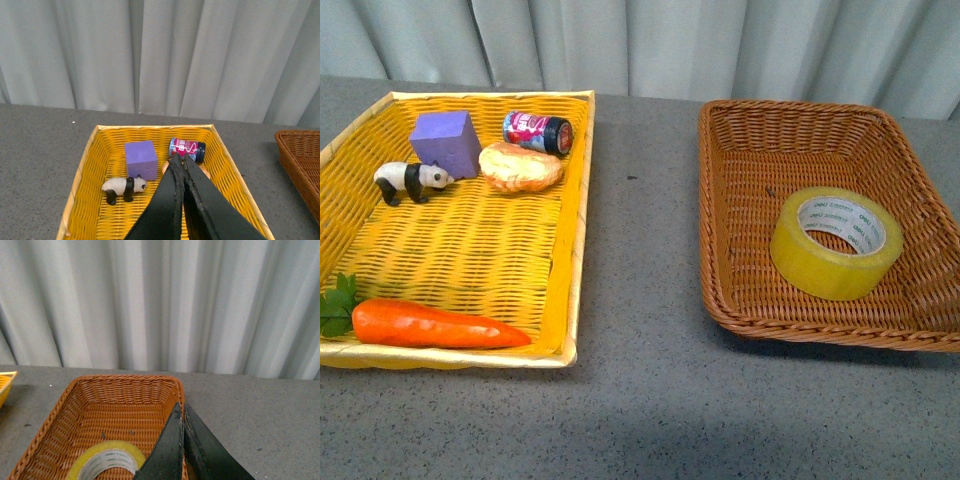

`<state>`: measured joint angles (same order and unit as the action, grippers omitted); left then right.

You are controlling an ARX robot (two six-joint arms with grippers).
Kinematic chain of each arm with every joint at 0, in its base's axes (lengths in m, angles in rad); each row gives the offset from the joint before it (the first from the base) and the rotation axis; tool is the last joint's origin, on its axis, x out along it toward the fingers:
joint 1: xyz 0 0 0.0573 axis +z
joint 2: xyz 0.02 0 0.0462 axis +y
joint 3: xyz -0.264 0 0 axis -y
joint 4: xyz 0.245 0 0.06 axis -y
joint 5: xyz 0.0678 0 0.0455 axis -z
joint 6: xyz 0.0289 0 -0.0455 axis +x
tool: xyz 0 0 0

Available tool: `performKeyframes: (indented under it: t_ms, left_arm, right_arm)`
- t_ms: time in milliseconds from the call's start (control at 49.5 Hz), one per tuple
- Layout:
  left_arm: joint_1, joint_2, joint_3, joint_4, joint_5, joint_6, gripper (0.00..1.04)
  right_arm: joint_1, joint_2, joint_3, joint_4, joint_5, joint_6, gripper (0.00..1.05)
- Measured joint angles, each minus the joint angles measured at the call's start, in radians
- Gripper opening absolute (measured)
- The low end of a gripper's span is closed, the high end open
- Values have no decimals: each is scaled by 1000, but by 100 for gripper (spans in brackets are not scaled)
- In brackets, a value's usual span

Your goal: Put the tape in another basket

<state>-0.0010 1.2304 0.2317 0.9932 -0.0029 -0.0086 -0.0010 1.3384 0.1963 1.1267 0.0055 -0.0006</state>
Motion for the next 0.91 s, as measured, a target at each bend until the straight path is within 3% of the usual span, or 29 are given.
performKeyframes:
  t_ms: [323,908]
  left_arm:
    - [0,-159,-145,-17,3,1,4]
    - [0,-575,-211,-354,3,1,4]
  right_arm:
    - [1,-251,-113,-140,-4,0,1]
    - [1,-677,-188,-485,-4,0,1]
